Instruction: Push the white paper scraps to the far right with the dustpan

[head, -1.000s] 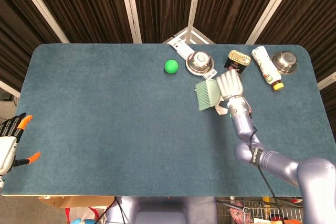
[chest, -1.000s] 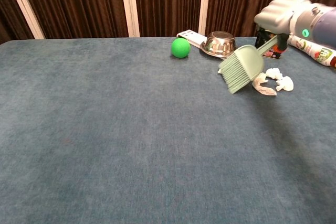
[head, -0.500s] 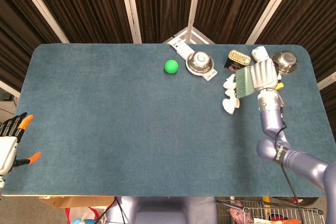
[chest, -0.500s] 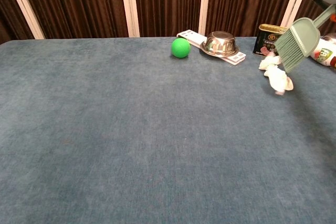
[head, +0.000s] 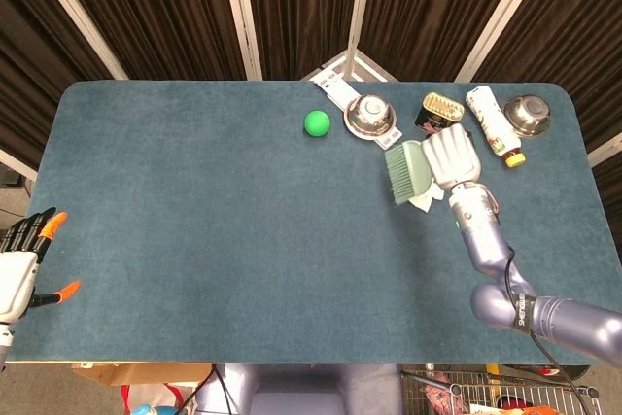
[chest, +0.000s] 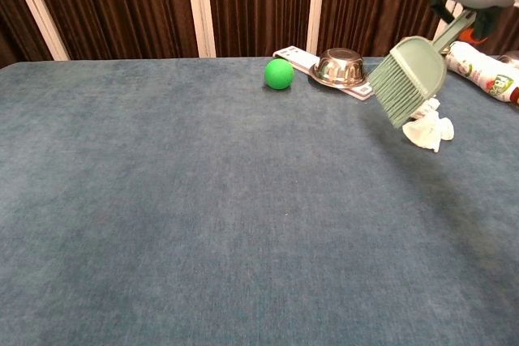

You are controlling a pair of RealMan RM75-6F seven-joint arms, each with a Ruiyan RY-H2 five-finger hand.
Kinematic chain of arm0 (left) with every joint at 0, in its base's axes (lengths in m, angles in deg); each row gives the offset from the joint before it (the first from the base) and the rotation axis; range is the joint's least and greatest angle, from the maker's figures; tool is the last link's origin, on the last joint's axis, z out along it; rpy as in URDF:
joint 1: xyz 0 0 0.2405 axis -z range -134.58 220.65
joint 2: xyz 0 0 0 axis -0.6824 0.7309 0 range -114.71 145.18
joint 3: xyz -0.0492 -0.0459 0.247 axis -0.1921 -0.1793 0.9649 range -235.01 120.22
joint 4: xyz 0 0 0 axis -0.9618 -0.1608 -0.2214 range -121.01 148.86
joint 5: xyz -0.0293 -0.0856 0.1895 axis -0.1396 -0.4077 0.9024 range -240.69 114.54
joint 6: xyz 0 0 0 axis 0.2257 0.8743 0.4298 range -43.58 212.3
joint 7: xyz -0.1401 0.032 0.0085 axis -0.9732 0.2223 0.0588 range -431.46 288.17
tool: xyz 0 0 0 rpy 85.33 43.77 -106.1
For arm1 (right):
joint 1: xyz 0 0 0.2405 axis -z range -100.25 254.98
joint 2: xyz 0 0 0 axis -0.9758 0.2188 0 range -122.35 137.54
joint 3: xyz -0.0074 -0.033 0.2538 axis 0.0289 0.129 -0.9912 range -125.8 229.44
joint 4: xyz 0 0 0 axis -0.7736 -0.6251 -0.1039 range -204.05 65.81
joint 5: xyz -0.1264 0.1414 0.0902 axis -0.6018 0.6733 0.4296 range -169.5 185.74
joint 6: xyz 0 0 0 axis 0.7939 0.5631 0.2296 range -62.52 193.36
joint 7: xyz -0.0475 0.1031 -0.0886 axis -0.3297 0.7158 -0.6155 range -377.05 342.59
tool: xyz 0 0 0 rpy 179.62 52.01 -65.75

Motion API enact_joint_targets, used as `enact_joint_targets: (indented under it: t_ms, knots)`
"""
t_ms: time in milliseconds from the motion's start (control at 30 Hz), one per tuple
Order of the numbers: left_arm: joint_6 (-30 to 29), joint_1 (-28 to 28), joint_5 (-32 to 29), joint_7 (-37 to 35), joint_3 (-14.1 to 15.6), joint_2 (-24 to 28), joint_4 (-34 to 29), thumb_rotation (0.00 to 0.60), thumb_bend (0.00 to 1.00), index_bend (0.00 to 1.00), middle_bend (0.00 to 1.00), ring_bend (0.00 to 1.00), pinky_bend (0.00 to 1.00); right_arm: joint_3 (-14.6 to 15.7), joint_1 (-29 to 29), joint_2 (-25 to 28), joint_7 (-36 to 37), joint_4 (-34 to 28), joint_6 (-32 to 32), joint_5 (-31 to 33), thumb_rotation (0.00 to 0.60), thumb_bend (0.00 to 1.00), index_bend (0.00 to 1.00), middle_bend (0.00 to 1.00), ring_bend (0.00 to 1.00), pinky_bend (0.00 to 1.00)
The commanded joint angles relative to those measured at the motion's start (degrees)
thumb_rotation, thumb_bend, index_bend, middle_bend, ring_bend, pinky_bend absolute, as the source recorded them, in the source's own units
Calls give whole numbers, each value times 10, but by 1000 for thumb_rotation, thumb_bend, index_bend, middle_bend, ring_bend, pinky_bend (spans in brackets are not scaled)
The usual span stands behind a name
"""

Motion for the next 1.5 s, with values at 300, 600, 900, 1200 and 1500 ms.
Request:
enact_joint_targets:
  t_ms: [300,600,900,1200,1500]
  knots:
    - [-1,-2,-4,-4,-1,2,1,600,0,0,0,0,0,36,16,-43,19,58,23,-10,600,607,824,958,1000,946]
    - [-4,-4,-5,-3,0,3,0,600,0,0,0,0,0,48,29,-65,14,145,32,7,600,607,827,958,1000,947]
    - [-8,-5,-3,-3,0,2,0,600,0,0,0,0,0,51,43,-51,-4,197,8,1,600,607,827,958,1000,947]
    - [-11,-5,3,-2,0,0,1,600,0,0,0,0,0,43,64,10,26,122,-40,-49,600,606,828,958,1000,946]
    - [-20,-6,16,0,2,-4,2,600,0,0,0,0,0,27,106,70,102,-64,-86,-78,600,607,827,958,1000,947]
